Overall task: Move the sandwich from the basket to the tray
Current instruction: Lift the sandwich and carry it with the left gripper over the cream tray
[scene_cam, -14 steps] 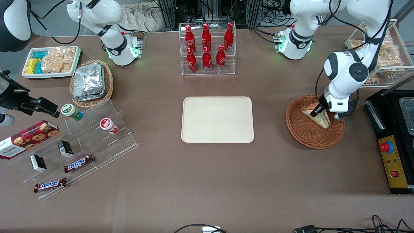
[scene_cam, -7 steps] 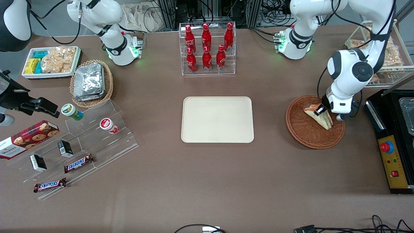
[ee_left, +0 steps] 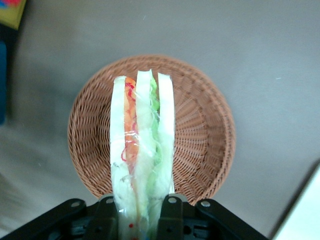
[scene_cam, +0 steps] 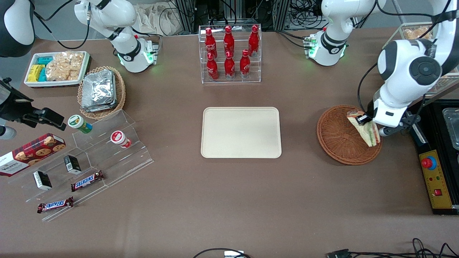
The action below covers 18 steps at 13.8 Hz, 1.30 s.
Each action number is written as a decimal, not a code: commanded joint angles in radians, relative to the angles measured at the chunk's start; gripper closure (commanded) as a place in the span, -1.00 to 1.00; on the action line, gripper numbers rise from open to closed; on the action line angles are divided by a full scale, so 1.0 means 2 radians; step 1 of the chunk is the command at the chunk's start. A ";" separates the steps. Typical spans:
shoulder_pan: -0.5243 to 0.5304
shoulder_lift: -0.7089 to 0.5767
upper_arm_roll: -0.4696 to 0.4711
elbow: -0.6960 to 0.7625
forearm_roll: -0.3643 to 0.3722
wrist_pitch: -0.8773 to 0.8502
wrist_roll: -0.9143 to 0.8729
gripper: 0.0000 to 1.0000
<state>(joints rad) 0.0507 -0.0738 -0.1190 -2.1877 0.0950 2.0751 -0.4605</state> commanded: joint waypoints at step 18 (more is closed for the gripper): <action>-0.261 0.110 -0.002 0.162 -0.021 -0.029 -0.013 0.69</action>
<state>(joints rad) -0.4191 0.0878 -0.1345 -1.9058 0.0500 1.9879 -0.4295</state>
